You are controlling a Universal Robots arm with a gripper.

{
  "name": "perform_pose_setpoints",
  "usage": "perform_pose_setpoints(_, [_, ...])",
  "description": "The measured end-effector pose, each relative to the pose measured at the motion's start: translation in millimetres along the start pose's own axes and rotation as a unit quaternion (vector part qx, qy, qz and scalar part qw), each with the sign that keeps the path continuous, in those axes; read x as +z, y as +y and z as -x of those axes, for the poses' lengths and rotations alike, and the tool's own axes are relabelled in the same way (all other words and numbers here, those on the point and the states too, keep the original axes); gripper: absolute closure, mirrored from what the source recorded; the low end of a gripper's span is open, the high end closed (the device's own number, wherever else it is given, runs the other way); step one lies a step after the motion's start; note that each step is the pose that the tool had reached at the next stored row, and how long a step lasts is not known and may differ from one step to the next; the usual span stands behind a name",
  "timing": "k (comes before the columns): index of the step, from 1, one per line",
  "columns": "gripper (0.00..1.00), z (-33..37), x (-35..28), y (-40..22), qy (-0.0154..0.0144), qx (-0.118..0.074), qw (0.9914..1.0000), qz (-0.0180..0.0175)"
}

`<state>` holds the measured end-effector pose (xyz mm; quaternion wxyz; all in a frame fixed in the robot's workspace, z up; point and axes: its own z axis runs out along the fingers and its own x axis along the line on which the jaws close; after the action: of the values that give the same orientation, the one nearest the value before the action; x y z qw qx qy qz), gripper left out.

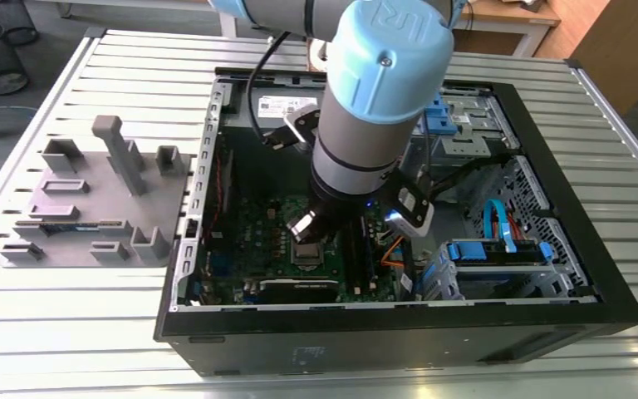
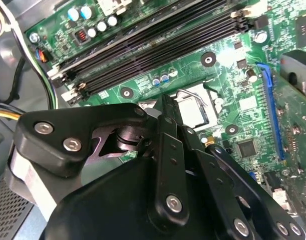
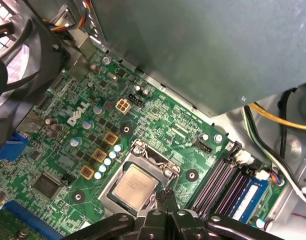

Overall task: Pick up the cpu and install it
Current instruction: 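Install the first cpu locking lever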

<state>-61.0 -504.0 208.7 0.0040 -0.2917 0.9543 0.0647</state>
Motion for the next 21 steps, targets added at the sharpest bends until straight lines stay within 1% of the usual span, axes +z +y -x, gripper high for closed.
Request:
perform_pose_setpoints(2, [0.89,-1.2,0.6,-1.7,-0.0003,0.003,1.00000,-0.0001])
perform_pose_setpoints(9, [0.89,-1.3,1.5,-2.0,-0.0003,0.003,1.00000,-0.0002])
perform_pose_setpoints(17, [0.89,-1.6,7.9,-2.8,-0.0003,0.003,1.00000,-0.0002])
perform_pose_setpoints(21, [0.89,-1.8,9.4,-3.1,-0.0003,0.003,1.00000,-0.0002])
